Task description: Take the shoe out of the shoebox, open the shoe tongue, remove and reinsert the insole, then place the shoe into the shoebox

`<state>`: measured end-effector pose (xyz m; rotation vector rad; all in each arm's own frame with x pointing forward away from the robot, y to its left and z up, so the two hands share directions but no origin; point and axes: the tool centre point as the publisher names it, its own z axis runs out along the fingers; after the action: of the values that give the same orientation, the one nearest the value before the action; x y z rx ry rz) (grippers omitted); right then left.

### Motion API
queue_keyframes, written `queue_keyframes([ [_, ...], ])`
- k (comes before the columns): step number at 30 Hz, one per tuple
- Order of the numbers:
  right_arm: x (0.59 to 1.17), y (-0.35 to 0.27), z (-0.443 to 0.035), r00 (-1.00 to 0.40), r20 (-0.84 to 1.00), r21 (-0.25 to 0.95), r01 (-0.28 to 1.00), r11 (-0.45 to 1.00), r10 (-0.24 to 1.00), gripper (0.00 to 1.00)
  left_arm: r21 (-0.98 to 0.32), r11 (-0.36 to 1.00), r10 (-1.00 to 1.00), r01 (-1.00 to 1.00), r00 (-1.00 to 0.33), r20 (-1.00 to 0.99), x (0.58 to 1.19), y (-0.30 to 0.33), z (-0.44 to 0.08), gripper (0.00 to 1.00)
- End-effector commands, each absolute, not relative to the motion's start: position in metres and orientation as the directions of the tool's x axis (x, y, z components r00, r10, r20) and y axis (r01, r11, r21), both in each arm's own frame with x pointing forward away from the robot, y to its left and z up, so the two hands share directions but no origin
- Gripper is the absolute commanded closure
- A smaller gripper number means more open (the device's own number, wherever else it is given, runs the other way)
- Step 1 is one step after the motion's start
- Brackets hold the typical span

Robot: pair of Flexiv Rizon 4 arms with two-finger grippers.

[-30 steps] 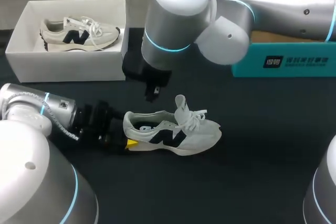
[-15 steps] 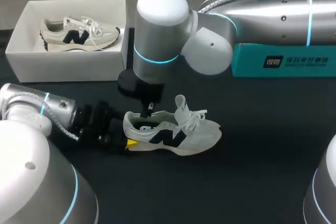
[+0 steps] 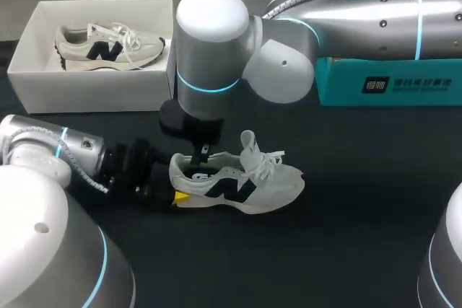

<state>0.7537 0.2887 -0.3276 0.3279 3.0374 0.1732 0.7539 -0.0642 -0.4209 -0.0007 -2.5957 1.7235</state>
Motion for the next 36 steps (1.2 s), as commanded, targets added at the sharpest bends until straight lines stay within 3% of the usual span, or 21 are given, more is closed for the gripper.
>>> queue_keyframes([
  [1, 0.754, 0.287, -0.334, -0.977, -0.077, 0.07, 0.192, 0.979, 0.197, 1.0, -0.92, 0.391, 0.014, -0.014, -1.0, 0.021, 0.754, -0.062, -0.423, 1.0],
  [5, 0.753, 0.276, -0.342, -0.979, -0.085, 0.026, 0.184, 0.983, 0.186, 1.0, -0.92, 0.391, 0.014, -0.014, -1.0, 0.021, 0.754, -0.062, -0.423, 1.0],
  [36, 0.761, 0.25, -0.385, -0.98, -0.001, 0.006, 0.2, 0.98, 0.2, 1.0, -0.92, 0.391, 0.014, -0.014, -1.0, 0.021, 0.754, -0.062, -0.423, 1.0],
])
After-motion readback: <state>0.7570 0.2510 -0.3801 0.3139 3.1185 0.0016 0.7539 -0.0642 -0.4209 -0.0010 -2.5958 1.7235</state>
